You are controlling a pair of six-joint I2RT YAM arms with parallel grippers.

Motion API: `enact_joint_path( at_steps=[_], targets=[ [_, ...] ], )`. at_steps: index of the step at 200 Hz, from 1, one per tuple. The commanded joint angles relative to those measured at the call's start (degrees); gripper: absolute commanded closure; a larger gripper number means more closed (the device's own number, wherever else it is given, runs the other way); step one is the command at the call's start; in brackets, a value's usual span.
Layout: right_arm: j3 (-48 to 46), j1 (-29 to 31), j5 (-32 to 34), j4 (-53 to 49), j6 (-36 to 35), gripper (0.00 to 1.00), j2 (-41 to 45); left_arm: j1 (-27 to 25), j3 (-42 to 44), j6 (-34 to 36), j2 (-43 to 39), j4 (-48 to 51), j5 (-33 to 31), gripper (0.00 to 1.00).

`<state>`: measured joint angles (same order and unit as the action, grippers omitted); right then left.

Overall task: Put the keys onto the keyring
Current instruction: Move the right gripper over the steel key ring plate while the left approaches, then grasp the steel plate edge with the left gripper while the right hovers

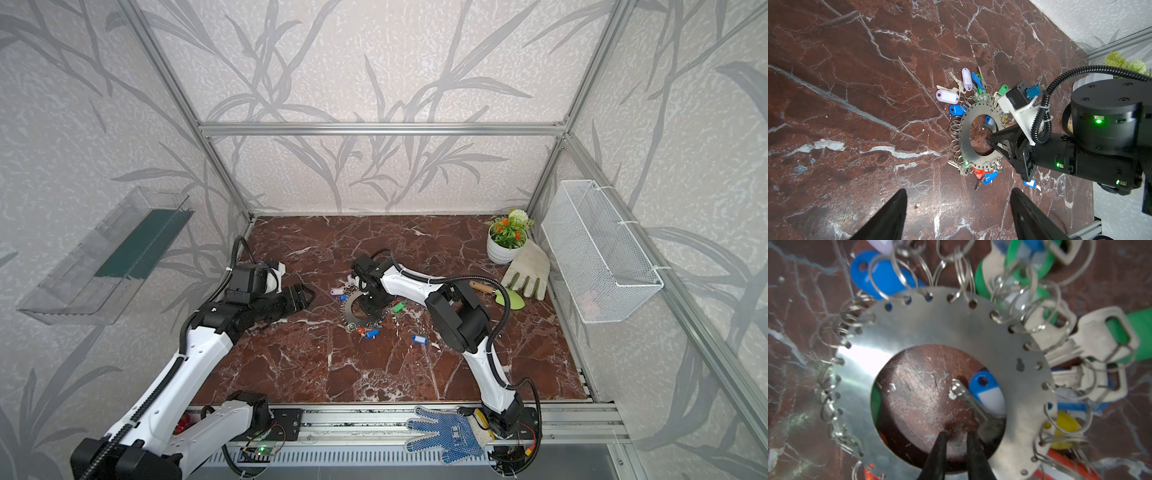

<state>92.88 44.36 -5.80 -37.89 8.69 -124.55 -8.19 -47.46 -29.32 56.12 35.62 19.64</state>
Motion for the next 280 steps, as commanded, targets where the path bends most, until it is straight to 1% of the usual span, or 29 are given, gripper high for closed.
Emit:
enact_joint_path(
  at_steps=[1, 31, 58, 69, 86, 98, 107, 124, 140, 148, 164, 176, 182, 204, 218, 227, 240, 260, 280],
  targets=[
    [-4.9, -2.2, 2.7, -2.1, 3.1, 0.78, 1.2, 0.3, 0.7, 0.0, -1.1, -0.4, 0.5, 0.21],
    [-11.4, -5.5, 4.2, 1.2, 4.8, 0.78, 5.5, 0.2, 0.8, -0.2, -0.9, -0.5, 0.9, 0.21],
    [-14.4, -9.6, 5.7, 2.8, 7.0, 0.79, 7.6, 0.2, 1.0, -1.0, -0.5, -0.9, 2.0, 0.21],
    [-14.6, -10.0, 5.5, 3.6, 7.3, 0.79, 8.7, 0.1, 1.3, -1.7, -0.5, -1.6, 3.0, 0.21],
    [-14.7, -8.8, 5.6, 5.4, 6.6, 0.79, 11.7, -0.6, 2.5, -4.3, -0.5, -4.6, 5.0, 0.22],
    [-14.5, -8.1, 6.0, 6.1, 6.5, 0.79, 13.6, -2.4, 4.1, -6.5, -0.5, -8.5, 5.1, 0.25],
    [-14.6, -8.1, 5.1, 6.6, 6.3, 0.79, 15.1, -4.3, 5.2, -8.2, -0.1, -11.4, 4.5, 0.26],
    [-16.2, -8.1, 4.0, 7.4, 6.6, 0.79, 18.6, -9.4, 5.3, -8.6, 2.2, -14.5, 1.0, 0.27],
    [-19.2, -8.2, 3.4, 8.3, 7.4, 0.79, 22.9, -14.3, 3.8, -7.3, 6.0, -15.4, -3.2, 0.29],
    [-21.0, -8.4, 3.0, 9.2, 8.0, 0.79, 25.4, -16.2, 2.8, -6.5, 8.6, -16.1, -4.3, 0.31],
    [-24.4, -9.5, 1.9, 10.2, 9.3, 0.77, 30.7, -19.6, 0.7, -4.6, 14.7, -17.8, -4.8, 0.35],
    [-26.7, -11.3, -0.3, 10.9, 10.6, 0.74, 34.4, -21.6, -1.4, -3.0, 19.6, -18.8, -4.6, 0.38],
    [-28.0, -12.6, -1.5, 11.5, 11.4, 0.72, 36.3, -22.5, -2.7, -2.2, 22.2, -18.8, -4.5, 0.39],
    [-33.2, -17.2, -5.2, 15.5, 14.2, 0.56, 43.2, -25.5, -9.3, 0.8, 31.4, -15.8, -4.2, 0.43],
    [-37.9, -18.5, -4.8, 21.4, 13.3, 0.51, 47.4, -27.2, -12.4, 2.2, 36.4, -14.6, -5.3, 0.46],
    [-39.6, -19.1, -3.7, 22.4, 13.9, 0.47, 49.5, -28.1, -14.2, 3.1, 39.2, -13.7, -6.3, 0.49],
    [-40.7, -20.0, -3.7, 22.5, 14.5, 0.47, 50.8, -28.9, -16.5, 4.3, 42.9, -12.4, -7.2, 0.54],
    [-41.6, -20.7, -4.0, 22.9, 14.6, 0.47, 51.5, -29.7, -18.7, 5.7, 46.6, -11.8, -7.3, 0.56],
    [-41.3, -21.0, -4.4, 22.4, 14.1, 0.47, 50.5, -30.6, -20.6, 7.1, 49.3, -11.1, -7.9, 0.57]
  ],
)
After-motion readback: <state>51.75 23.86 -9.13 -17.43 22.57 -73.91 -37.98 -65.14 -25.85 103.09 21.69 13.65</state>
